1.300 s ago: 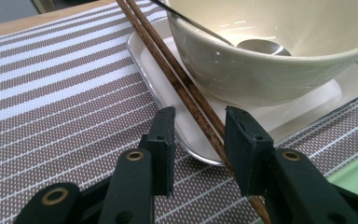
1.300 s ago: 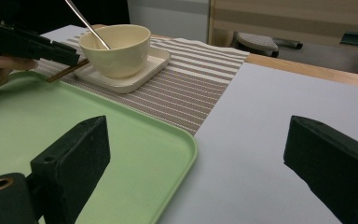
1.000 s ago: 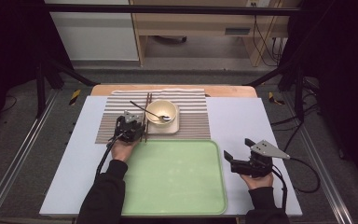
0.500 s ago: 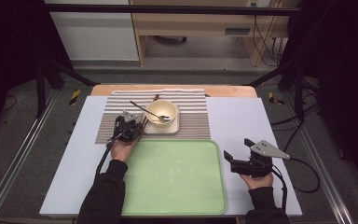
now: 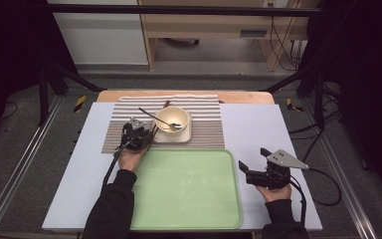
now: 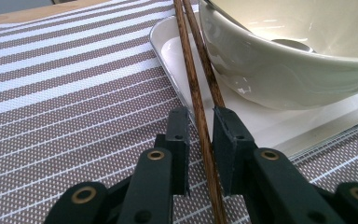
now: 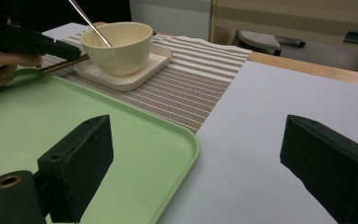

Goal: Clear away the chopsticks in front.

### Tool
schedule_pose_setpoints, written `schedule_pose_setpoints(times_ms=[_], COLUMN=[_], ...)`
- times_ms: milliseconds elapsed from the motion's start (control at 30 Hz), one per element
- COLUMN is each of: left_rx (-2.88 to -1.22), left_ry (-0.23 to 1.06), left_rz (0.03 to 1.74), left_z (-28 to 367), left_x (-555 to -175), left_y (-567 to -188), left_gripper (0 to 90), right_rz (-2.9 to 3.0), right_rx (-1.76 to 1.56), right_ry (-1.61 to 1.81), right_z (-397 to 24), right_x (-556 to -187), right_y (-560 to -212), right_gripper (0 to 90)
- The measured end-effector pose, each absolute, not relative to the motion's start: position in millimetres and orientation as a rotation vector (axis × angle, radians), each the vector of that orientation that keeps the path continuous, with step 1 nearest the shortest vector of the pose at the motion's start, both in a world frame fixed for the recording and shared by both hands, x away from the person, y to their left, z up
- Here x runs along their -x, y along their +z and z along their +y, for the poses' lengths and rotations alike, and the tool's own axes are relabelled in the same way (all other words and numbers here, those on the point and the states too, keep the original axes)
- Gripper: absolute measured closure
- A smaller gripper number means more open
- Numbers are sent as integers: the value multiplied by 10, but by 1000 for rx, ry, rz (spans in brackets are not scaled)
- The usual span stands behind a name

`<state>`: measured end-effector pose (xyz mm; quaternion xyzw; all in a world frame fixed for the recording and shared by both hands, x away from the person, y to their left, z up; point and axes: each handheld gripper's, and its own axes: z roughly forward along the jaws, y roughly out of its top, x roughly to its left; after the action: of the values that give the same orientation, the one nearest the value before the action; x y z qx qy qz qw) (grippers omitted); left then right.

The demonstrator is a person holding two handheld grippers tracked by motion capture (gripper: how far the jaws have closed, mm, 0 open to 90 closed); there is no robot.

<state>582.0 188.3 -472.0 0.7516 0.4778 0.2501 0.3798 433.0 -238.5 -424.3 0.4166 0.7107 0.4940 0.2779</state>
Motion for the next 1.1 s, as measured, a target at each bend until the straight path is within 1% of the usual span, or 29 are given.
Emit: schedule_pose_setpoints(times_ms=[67,200,667,1100], left_rx=[-1918,-1916,-1879,-1857], left_ry=[636,630,632,666], left_rz=[1220,1216,1242,1235], left_z=[1882,1875,1884,1930], left_x=[-5820,-5819,-5821,-5792], left_y=[-4721,-4722,-4718,-4656], left_gripper=[800,828,850,854], right_rz=[1908,1911,1913,1916], right_rx=[-1118,-1117,-1115,-1116], right_ry=[1325,1324,1323,1322], right_z=[-2384,-2383,-2384,-2385], right_x=[-4331,-4330,-4331,-4332], right_y=[-4244,-4244,-4246,-4248], right_gripper=[97,100,105,107])
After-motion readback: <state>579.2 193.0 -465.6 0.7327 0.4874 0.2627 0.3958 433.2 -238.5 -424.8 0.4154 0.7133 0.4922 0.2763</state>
